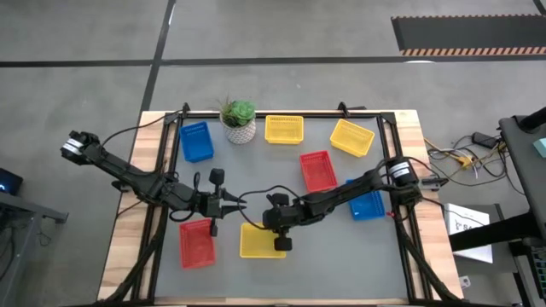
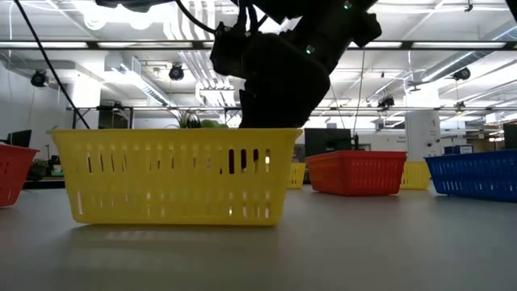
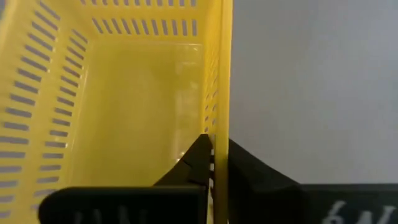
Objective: Stack baskets by color
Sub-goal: Stack the bottom left yellow bin on top of the top left yellow bin
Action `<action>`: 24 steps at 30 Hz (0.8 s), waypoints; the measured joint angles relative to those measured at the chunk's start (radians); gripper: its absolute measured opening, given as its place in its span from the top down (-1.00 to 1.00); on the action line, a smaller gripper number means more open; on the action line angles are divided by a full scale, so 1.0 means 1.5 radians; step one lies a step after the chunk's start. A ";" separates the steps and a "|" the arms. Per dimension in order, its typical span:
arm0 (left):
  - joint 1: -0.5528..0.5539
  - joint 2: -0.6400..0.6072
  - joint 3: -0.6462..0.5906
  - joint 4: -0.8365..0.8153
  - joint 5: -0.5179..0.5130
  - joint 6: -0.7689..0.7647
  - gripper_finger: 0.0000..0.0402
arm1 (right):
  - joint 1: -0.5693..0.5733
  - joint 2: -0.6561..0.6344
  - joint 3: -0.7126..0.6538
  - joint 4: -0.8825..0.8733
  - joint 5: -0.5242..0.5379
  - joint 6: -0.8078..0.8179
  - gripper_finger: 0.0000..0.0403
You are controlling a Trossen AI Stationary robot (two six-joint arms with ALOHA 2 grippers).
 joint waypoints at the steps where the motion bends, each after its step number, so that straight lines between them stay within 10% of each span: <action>1: 0.000 0.000 0.000 0.000 0.000 0.000 0.77 | -0.001 -0.004 0.000 0.000 0.000 -0.002 0.94; 24: 0.000 0.000 0.000 0.000 0.000 -0.001 0.78 | -0.055 -0.186 0.000 -0.215 -0.044 -0.069 0.96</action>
